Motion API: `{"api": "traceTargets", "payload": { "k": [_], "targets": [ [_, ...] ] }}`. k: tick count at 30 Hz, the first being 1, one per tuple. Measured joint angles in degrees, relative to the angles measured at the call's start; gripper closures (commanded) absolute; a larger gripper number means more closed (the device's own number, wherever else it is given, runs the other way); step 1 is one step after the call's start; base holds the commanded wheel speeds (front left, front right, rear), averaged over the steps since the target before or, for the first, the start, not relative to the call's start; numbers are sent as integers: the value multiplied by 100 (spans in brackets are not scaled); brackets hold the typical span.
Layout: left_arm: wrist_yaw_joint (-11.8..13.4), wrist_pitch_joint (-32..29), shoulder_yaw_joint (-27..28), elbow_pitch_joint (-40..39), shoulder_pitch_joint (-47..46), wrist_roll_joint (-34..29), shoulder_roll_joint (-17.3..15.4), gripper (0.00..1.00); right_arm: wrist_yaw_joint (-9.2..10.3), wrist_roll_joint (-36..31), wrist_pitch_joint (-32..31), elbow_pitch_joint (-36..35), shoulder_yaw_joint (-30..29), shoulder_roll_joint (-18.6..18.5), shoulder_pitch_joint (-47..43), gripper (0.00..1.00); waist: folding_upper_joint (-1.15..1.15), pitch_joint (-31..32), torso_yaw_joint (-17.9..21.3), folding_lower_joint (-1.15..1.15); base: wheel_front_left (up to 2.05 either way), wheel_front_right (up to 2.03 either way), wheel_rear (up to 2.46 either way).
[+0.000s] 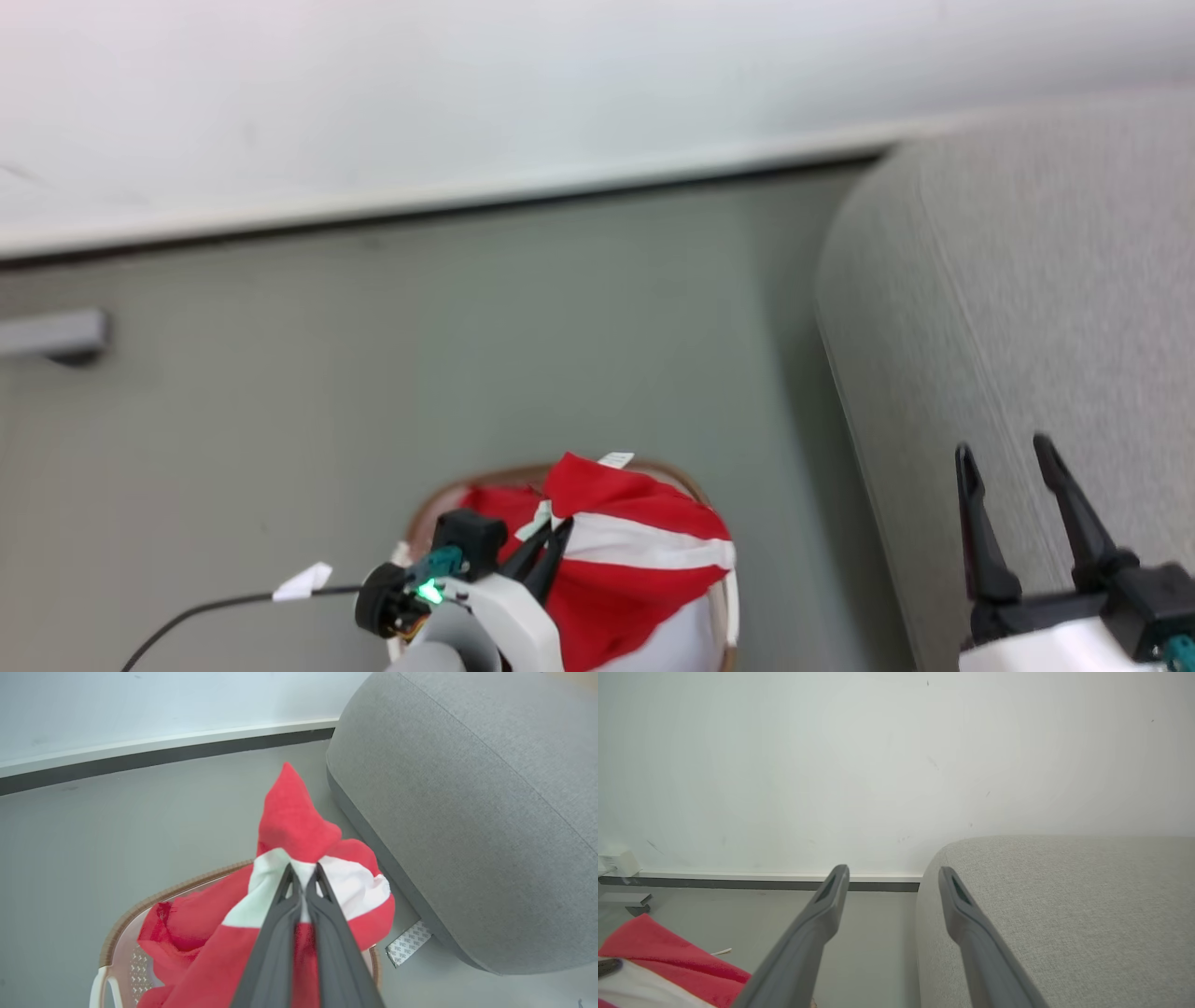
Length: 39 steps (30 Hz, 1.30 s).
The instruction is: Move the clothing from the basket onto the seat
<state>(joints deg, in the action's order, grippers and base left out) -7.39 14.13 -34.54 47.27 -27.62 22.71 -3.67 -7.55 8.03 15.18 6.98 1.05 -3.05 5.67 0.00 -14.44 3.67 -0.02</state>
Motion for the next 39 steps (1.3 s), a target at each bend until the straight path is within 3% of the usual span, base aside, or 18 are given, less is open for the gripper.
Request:
{"api": "traceTargets", "payload": {
  "k": [6, 14, 21, 28, 33, 39],
  "targets": [
    [96, -367, 49, -1255, 563, 171, -272, 100, 0, 0, 0, 54, -9, -56, -343, 0, 0, 806, -286, -1, 0, 0, 0],
    [489, -1093, 208, -3300, 1107, 355, -738, 100, 0, 26, 0, 137, 358, -167, -531, 0, 0, 1471, -377, 0, 0, 0, 0],
    [694, -1599, 278, -4375, 1315, 402, -1068, 100, -1, 399, 0, 160, 1473, -851, -527, 0, 0, 1597, -131, 0, 0, 0, 0],
    [691, -1833, 232, -4781, 1257, 391, -1212, 100, -1, 1083, -58, 2, 2958, -1956, 16, 0, 0, 1591, 75, 1, 0, 0, 0],
    [584, -1918, 54, -4857, 1123, 349, -1188, 100, -1, 1795, -411, -196, 4058, -2570, 901, 0, 0, 1560, 92, 2, 0, 0, 0],
    [459, -1971, -180, -4883, 949, 300, -1070, 100, -1, 2452, -577, -53, 5250, -2763, 2036, 0, 0, 1539, -11, 2, 0, 0, 0]
  ]
}}
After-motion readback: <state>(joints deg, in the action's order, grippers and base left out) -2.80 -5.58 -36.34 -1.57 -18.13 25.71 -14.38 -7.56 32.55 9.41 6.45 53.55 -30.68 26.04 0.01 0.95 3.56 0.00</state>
